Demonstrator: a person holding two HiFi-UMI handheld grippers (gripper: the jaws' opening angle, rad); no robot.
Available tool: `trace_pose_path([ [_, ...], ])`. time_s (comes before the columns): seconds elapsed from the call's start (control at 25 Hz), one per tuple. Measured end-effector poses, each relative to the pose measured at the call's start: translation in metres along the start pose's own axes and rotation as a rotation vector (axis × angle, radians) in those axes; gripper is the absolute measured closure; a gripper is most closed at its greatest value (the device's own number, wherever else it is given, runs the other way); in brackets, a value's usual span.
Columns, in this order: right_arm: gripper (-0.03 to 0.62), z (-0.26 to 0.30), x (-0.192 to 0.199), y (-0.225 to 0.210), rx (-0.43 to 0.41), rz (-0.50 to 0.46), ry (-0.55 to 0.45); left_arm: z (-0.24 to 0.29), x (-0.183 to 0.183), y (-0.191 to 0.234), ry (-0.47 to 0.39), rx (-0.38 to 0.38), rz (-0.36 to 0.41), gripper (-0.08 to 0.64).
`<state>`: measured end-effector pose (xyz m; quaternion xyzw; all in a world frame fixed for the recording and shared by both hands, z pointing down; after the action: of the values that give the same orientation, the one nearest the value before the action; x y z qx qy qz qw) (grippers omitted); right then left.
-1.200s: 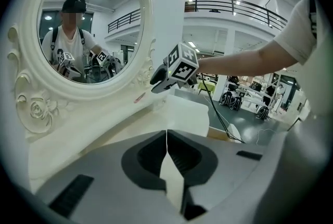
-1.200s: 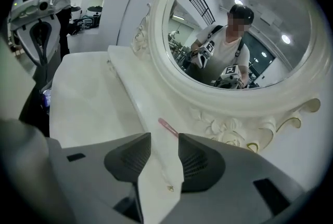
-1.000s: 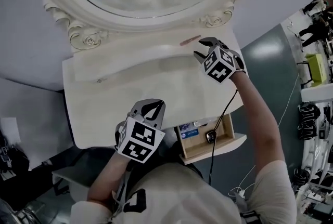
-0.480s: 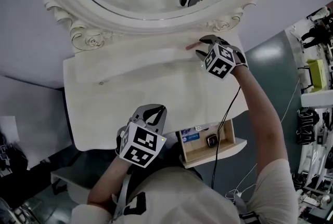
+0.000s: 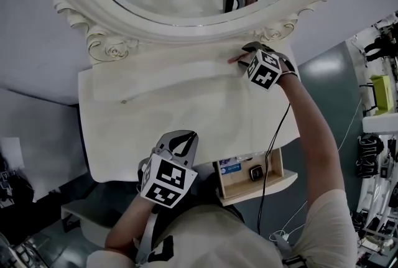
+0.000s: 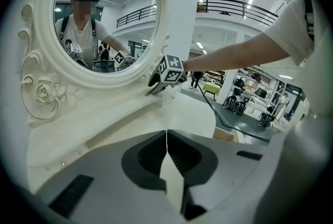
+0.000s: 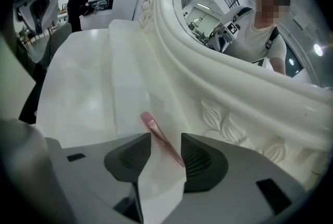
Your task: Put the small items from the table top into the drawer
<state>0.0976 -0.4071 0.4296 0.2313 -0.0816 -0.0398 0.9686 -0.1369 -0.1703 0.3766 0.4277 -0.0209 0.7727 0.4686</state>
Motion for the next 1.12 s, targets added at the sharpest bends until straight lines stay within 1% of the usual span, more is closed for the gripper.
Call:
trace_pose_path([
  [0.2, 0.419, 0.003, 0.006, -0.008, -0.075, 0.046, -0.031, 0.002, 0.001, -0.004, -0.002, 0.005, 0.002, 0.502],
  [0.36, 0.42, 0.008, 0.01, -0.015, -0.162, 0.137, -0.044, 0.003, 0.005, -0.006, 0.011, 0.007, -0.001, 0.502],
  [0.48, 0.457, 0.012, 0.011, -0.018, -0.228, 0.194, -0.047, 0.003, 0.009, -0.006, 0.028, 0.003, 0.005, 0.502],
  [0.56, 0.496, 0.011, 0.013, -0.019, -0.253, 0.222, -0.045, 0.004, 0.012, -0.008, 0.035, 0.006, 0.002, 0.502],
  [0.68, 0.526, 0.01, 0.013, -0.015, -0.25, 0.241, -0.057, 0.005, 0.015, -0.007, 0.045, 0.007, -0.002, 0.502],
  [0.76, 0.528, 0.01, 0.013, -0.012, -0.229, 0.251, -0.075, 0.005, 0.015, -0.007, 0.044, 0.007, 0.001, 0.502],
  [0.8, 0.528, 0.009, 0.014, -0.011, -0.219, 0.272, -0.082, 0.005, 0.014, -0.007, 0.042, 0.009, 0.002, 0.502],
  [0.88, 0.528, 0.009, 0.02, -0.01, -0.212, 0.35, -0.096, 0.006, 0.012, -0.01, 0.038, 0.014, 0.006, 0.502],
  [1.0, 0.529, 0.009, 0.028, -0.011, -0.224, 0.476, -0.127, 0.006, 0.013, -0.011, 0.041, 0.019, 0.006, 0.502],
  [1.12, 0.529, 0.01, 0.031, -0.011, -0.234, 0.527, -0.155, 0.006, 0.018, -0.009, 0.052, 0.014, 0.001, 0.502],
])
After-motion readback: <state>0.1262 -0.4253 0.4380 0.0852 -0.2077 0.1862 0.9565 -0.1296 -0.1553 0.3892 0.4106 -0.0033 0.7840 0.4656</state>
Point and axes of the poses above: the fingertips, and each gripper's own axes: z forward along the fingers, y to its left, x out of its underside, the point moved 10 cm from there along -z, backward along the fingers, and after that the axes turned 15 degrees about -z, right-handed, at the moved point
